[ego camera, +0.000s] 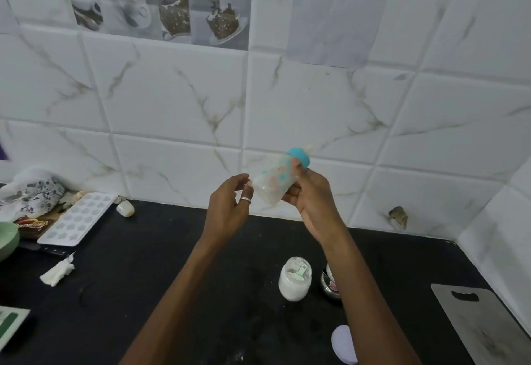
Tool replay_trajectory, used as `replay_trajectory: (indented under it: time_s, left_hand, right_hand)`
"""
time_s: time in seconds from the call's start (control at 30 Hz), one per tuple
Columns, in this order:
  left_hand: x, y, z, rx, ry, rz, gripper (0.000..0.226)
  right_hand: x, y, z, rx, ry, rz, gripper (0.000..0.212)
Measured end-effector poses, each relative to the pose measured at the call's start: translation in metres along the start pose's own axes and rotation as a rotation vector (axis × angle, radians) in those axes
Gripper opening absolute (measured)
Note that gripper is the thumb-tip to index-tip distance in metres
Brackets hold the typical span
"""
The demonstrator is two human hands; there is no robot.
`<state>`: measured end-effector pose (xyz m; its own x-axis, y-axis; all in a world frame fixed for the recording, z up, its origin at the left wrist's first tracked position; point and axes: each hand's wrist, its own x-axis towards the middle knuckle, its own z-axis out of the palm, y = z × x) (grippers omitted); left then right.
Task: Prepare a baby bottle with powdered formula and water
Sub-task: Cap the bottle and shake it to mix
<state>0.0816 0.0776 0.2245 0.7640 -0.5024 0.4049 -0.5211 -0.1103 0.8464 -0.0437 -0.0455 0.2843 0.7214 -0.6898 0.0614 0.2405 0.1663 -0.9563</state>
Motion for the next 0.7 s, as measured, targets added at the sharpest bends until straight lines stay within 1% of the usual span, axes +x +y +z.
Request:
replay_trajectory:
  time_s: [0.03,0.1,0.13,0.17,0.2,0.27,0.3,0.33,0.37,0.43,0.47,0.5,0.53,0.63,0.67,0.7]
  left_hand:
    - [0.000,0.001,0.000,0.001,0.000,-0.003,0.038]
    - [-0.001,0.003,-0.002,-0.004,0.008,-0.014,0.040]
    - [0.000,0.003,-0.002,-0.008,0.015,-0.016,0.040]
    - [0.000,0.004,-0.003,-0.011,0.024,-0.016,0.040]
    - [0.001,0.004,-0.004,-0.013,0.031,-0.015,0.039]
    - [0.003,0.004,-0.003,-0.010,0.025,-0.002,0.034]
    - [0.004,0.004,-0.002,-0.005,0.017,0.008,0.034]
    - [0.005,0.004,-0.002,0.000,0.013,0.014,0.034]
    - [0.004,0.006,-0.002,0.003,0.016,0.015,0.033]
    - [0.004,0.008,-0.003,0.000,0.029,0.007,0.037]
    - [0.003,0.008,-0.004,-0.004,0.032,0.002,0.038]
    - [0.004,0.008,-0.004,-0.006,0.035,0.001,0.039]
    - [0.004,0.007,-0.005,-0.004,0.037,0.003,0.039]
    - [0.007,0.004,-0.004,-0.005,0.036,0.016,0.036]
    - [0.007,0.005,-0.004,-0.004,0.036,0.019,0.036]
    - [0.007,0.005,-0.003,-0.004,0.036,0.019,0.036]
  right_hand:
    - [0.001,-0.004,-0.002,0.116,0.036,-0.011,0.046]
    - [0.008,-0.010,-0.010,0.404,0.174,-0.022,0.037]
    - [0.012,-0.010,-0.013,0.470,0.226,-0.037,0.037]
    - [0.012,-0.009,-0.012,0.460,0.228,-0.044,0.039]
    - [0.011,-0.006,-0.008,0.386,0.199,-0.032,0.043]
    - [0.003,0.003,0.003,0.079,0.087,0.012,0.051]
    - [0.001,0.006,0.005,-0.035,0.027,0.026,0.056]
    - [0.001,0.006,0.004,-0.055,0.018,0.014,0.059]
    - [0.004,0.003,0.001,0.047,0.037,-0.005,0.058]
    - [0.012,-0.005,-0.008,0.371,0.157,-0.029,0.047]
    - [0.016,-0.008,-0.013,0.474,0.217,-0.047,0.044]
    - [0.018,-0.008,-0.015,0.473,0.229,-0.060,0.045]
    - [0.016,-0.007,-0.011,0.396,0.205,-0.053,0.051]
    - [0.004,0.002,0.000,-0.102,0.039,0.008,0.077]
    - [0.005,0.002,-0.002,-0.143,0.027,-0.004,0.079]
    - [0.007,-0.001,-0.006,-0.056,0.044,-0.027,0.074]
